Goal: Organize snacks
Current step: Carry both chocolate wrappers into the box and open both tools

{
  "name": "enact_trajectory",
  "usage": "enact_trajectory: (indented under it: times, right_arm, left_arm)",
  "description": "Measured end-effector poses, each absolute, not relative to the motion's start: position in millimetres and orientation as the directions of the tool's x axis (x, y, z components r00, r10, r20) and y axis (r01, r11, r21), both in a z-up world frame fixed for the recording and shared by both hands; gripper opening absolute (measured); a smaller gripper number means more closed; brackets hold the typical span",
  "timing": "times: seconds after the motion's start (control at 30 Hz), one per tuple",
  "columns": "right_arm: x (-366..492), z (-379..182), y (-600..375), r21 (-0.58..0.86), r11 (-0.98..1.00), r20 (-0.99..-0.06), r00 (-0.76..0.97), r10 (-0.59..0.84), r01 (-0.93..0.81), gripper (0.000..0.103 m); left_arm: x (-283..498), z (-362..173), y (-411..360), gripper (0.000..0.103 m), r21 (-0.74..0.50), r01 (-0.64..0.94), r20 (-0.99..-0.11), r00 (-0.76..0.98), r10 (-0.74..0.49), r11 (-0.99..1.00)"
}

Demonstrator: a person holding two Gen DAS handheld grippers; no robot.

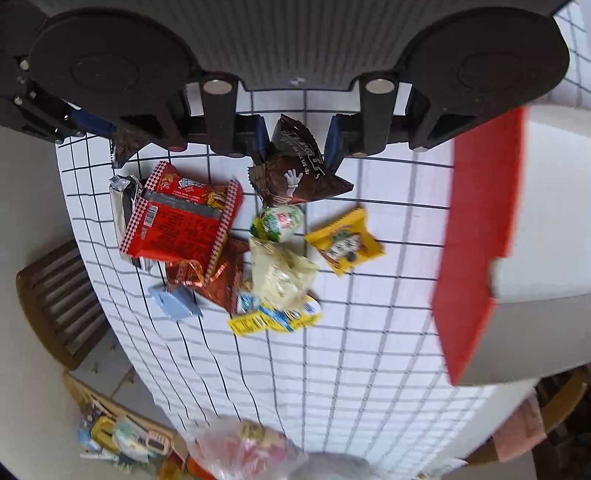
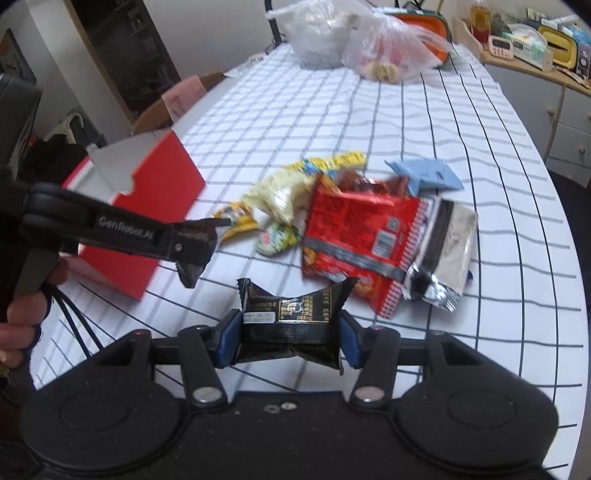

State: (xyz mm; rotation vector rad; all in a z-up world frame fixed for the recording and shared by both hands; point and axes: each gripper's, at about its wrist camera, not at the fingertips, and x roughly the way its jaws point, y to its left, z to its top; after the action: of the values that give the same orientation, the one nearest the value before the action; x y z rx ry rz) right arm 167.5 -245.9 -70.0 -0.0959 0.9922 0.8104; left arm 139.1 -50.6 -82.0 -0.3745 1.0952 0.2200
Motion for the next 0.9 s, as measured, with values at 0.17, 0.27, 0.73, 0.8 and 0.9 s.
enact_trajectory:
  times: [0.17,0.27,0.73,0.8,0.9]
  right_arm:
    - [154,-48,-231,0.276,0.697,-0.746,0.309,0.59,-0.662,0.053]
    - [145,-38,-217,0.275,0.698,-0.737,0.321,0.594,-0.661,0.054]
    - [97,-5,-112,0.262,0.646,-0.689,0.33,0.646,-0.717,0.054]
    - [93,-6,-94,0.254,0.642,-0.691,0.328,0.644,-0.724,0.054]
    - [88,-7,-68,0.244,0.639,-0.696,0.327,0.639,-0.73,0.054]
  left_arm:
    - [115,-59,-35,0.03,-0.183,-0.353,-0.876,0.482,0.011,0.917]
    - [101,-50,-23,0.03,-0.191,-0.353,-0.865,0.502,0.013,0.916]
    - [36,-20,67,0.03,-0.178,-0.389,-0.824,0.56,0.079,0.904]
    - [28,-18,82,0.03,-0.173,-0.397,-0.823,0.562,0.089,0.901]
    - [19,-19,103,0.03,-0.162,-0.408,-0.823,0.558,0.105,0.898]
